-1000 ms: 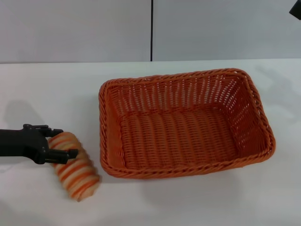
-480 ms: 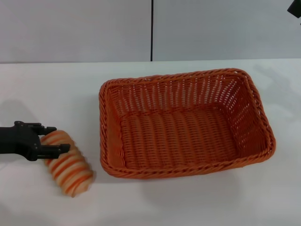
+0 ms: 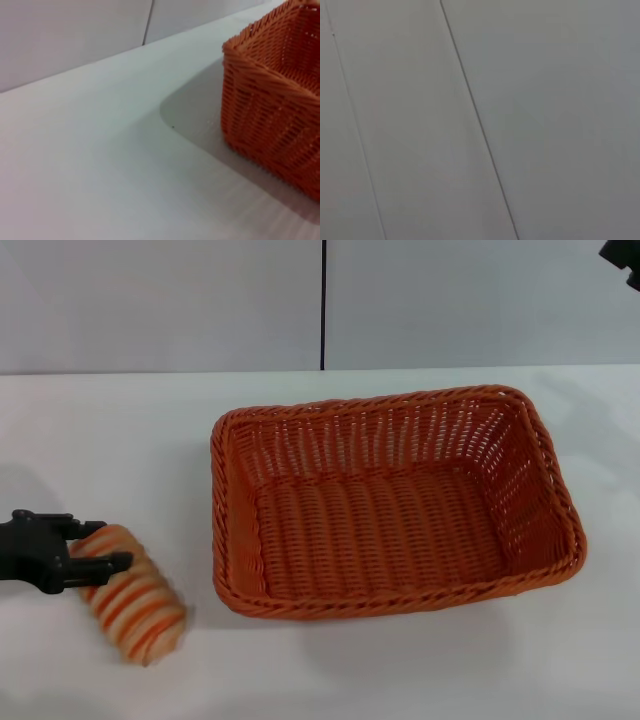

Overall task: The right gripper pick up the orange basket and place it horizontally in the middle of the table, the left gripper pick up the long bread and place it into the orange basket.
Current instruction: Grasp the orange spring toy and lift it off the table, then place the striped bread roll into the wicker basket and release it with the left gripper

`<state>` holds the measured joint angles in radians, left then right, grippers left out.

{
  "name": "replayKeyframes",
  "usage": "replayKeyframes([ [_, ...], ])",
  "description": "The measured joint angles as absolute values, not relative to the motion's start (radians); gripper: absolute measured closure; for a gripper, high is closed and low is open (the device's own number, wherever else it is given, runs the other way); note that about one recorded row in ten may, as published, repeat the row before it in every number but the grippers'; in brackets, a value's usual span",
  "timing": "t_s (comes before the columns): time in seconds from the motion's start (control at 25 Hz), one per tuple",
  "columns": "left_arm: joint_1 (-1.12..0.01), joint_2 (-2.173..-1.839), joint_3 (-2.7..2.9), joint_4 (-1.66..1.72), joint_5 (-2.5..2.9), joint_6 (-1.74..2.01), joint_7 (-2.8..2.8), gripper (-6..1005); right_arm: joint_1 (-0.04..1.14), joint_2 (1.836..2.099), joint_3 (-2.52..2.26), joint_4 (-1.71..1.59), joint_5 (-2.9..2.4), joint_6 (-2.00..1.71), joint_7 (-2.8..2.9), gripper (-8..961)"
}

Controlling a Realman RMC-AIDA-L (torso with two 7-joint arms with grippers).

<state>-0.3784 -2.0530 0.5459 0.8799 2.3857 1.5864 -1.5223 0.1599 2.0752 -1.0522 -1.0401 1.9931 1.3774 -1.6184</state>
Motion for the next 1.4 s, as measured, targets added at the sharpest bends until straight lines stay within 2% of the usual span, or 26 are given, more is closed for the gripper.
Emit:
replayKeyframes([
  [0.36, -0.368, -2.048, 0.504, 0.878, 2.356, 1.614, -1.493, 410, 0.169, 2.078, -1.029, -1.038, 1.999, 1.414, -1.62, 273],
  [0.48, -0.374, -2.039, 0.475, 0.89, 2.347, 1.63, -1.496, 467, 0.166, 2.079, -1.017, -1.03, 2.006, 1.427, -1.62, 273],
  [0.68, -0.382, -2.02, 0.456, 0.906, 2.304, 1.664, -1.534, 505, 0.166, 2.079, -0.998, -0.997, 2.008, 1.449, -1.623, 273],
  [0.8, -0.382, -2.02, 0.456, 0.906, 2.304, 1.664, -1.534, 530, 0.168, 2.078, -0.986, -0.985, 2.008, 1.462, -1.629, 273],
  [0.88, -0.383, -2.006, 0.429, 0.933, 2.222, 1.722, -1.566, 546, 0.171, 2.078, -0.971, -0.973, 2.008, 1.473, -1.632, 273],
  [1.04, -0.386, -2.004, 0.42, 0.958, 2.161, 1.752, -1.584, 568, 0.183, 2.076, -0.963, -0.964, 2.008, 1.478, -1.64, 273],
  [1.16, -0.418, -2.014, 0.425, 1.009, 2.06, 1.796, -1.627, 583, 0.188, 2.076, -0.963, -0.968, 2.008, 1.479, -1.641, 273],
  [1.24, -0.469, -2.049, 0.438, 1.05, 2.029, 1.834, -1.656, 592, 0.199, 2.076, -0.962, -0.971, 2.008, 1.483, -1.641, 273],
  [1.32, -0.502, -2.066, 0.483, 1.043, 2.008, 1.844, -1.661, 602, 0.202, 2.075, -0.962, -0.971, 2.008, 1.486, -1.641, 273],
  [1.4, -0.507, -2.069, 0.515, 1.027, 1.991, 1.841, -1.662, 615, 0.205, 2.075, -0.959, -0.971, 2.008, 1.493, -1.641, 273],
])
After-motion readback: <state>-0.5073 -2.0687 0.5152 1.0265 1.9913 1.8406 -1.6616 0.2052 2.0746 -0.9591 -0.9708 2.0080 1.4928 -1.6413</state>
